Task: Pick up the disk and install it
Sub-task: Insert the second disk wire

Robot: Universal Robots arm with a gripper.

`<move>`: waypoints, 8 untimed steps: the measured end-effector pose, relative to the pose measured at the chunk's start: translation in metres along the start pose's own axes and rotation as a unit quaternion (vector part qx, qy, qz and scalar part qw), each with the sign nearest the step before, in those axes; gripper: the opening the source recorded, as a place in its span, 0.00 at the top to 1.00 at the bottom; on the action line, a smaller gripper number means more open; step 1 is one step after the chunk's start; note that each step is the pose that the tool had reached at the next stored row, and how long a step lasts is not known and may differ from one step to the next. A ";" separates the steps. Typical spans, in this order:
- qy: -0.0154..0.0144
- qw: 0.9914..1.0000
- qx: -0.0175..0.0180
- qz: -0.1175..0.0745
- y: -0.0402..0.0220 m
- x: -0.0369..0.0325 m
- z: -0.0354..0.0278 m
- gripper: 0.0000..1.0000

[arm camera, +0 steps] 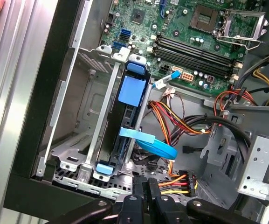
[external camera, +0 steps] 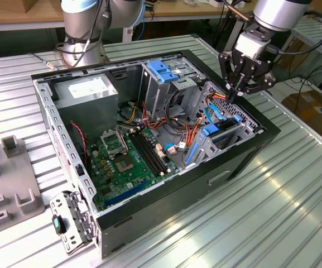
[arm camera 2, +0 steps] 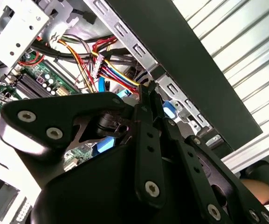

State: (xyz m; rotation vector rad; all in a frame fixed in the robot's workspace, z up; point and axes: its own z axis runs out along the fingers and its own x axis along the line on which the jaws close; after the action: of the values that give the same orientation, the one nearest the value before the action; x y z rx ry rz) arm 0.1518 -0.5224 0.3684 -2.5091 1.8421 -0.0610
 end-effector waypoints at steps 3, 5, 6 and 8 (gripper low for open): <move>0.000 1.000 0.000 0.000 0.0010 0.0029 0.0002 0.84; 0.000 1.000 0.000 0.002 0.0026 0.0079 0.0008 0.84; 0.000 1.000 0.000 0.003 0.0031 0.0096 0.0011 0.84; 0.000 1.000 0.000 0.008 0.0038 0.0116 0.0015 0.84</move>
State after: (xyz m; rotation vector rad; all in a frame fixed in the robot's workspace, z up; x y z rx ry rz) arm 0.1517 -0.5347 0.3669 -2.4940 1.8628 -0.0612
